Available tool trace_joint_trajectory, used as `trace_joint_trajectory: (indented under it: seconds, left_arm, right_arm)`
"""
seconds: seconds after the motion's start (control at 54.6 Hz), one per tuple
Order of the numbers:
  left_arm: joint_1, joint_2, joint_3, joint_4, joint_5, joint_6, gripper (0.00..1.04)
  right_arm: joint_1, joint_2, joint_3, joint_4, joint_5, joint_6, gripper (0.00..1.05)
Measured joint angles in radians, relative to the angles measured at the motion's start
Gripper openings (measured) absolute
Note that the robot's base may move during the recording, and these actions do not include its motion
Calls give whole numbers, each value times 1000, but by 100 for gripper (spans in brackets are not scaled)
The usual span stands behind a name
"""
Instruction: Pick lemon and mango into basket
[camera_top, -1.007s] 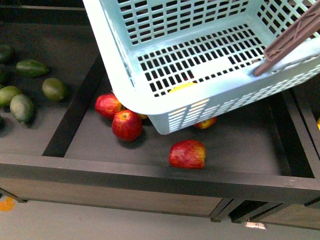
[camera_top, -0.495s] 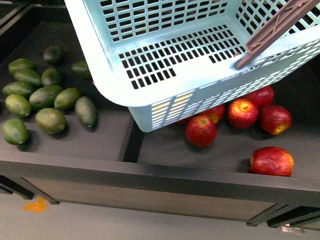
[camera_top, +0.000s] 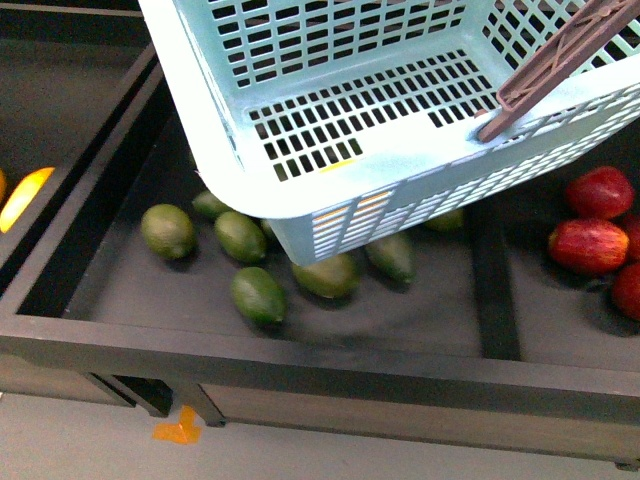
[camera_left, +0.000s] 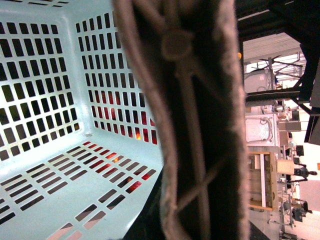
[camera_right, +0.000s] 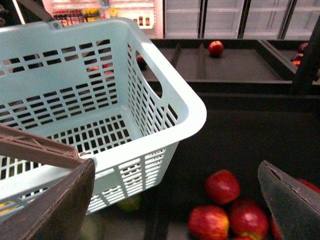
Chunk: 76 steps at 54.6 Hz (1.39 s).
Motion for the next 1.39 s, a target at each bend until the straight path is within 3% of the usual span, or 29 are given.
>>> trace_joint_trajectory:
  seconds: [1.392]
  left_arm:
    - [0,0,0,0,1,-1,5]
  right_arm:
    - [0,1,-2,0,0,0,96]
